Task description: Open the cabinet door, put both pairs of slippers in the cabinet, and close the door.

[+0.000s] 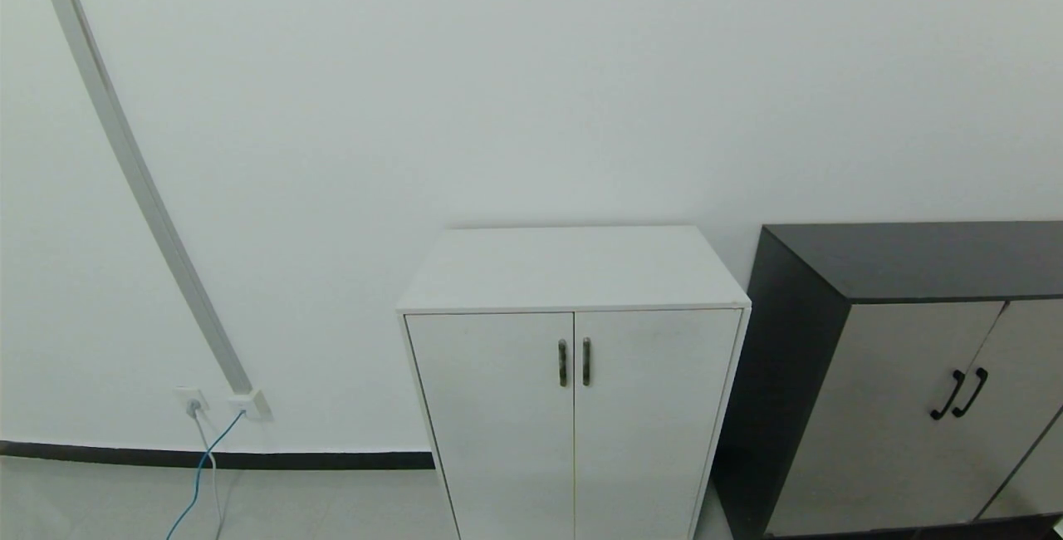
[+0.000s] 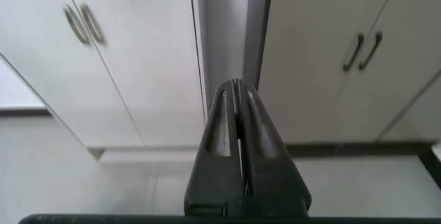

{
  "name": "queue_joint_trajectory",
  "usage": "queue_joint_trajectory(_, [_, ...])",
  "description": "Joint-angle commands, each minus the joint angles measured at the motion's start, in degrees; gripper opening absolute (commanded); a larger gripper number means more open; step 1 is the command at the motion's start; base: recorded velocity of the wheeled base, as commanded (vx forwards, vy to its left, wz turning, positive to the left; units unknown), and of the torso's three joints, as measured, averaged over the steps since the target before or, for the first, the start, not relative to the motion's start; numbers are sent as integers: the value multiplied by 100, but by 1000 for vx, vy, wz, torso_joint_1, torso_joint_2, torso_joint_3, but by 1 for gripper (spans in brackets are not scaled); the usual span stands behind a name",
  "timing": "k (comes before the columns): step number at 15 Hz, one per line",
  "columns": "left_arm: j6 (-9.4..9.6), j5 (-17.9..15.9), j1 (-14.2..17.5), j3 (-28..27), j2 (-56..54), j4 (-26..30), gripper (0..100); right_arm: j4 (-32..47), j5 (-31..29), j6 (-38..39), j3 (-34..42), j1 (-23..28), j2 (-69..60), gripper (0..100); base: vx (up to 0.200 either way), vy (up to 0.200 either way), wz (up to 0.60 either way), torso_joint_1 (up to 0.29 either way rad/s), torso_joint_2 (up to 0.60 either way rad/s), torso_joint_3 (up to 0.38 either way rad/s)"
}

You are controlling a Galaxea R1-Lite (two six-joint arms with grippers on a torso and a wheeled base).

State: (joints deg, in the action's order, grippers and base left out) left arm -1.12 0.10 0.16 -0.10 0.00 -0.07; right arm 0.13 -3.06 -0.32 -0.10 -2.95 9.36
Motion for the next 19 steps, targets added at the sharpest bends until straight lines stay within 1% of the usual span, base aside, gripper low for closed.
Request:
queue_joint_trajectory(1, [-2, -1, 2, 1, 0, -1, 0, -5, 16, 40, 10, -21, -435, 0, 0, 0, 0, 0, 0, 0])
queue_joint_trajectory(2, [-11, -1, 2, 1, 0, -1, 0, -13, 16, 76, 10, -30, -435, 0, 0, 0, 0, 0, 0, 0])
queue_joint_trajectory(4, [-11, -1, 2, 1, 0, -1, 0, -22, 244, 348, 10, -39, -435, 0, 0, 0, 0, 0, 0, 0])
queue_joint_trajectory(7, [-11, -1, 2, 1, 0, -1, 0, -22, 288, 348, 10, -83, -409, 0, 0, 0, 0, 0, 0, 0])
queue_joint_trajectory(8, [-2, -1, 2, 1, 0, -1, 0, 13, 201, -30, -8, -21, -453, 0, 0, 0, 0, 0, 0, 0])
queue_joint_trajectory(10, [7, -10, 2, 1, 0, -1, 0, 4, 227, -170, -17, 339, -769, 0, 0, 0, 0, 0, 0, 0])
queue_joint_trajectory(16, [24, -10, 2, 1, 0, -1, 0, -22, 244, 251, 10, 321, -919, 0, 0, 0, 0, 0, 0, 0])
queue_joint_trajectory(19, [24, -10, 2, 1, 0, -1, 0, -22, 244, 295, 10, 321, -919, 0, 0, 0, 0, 0, 0, 0])
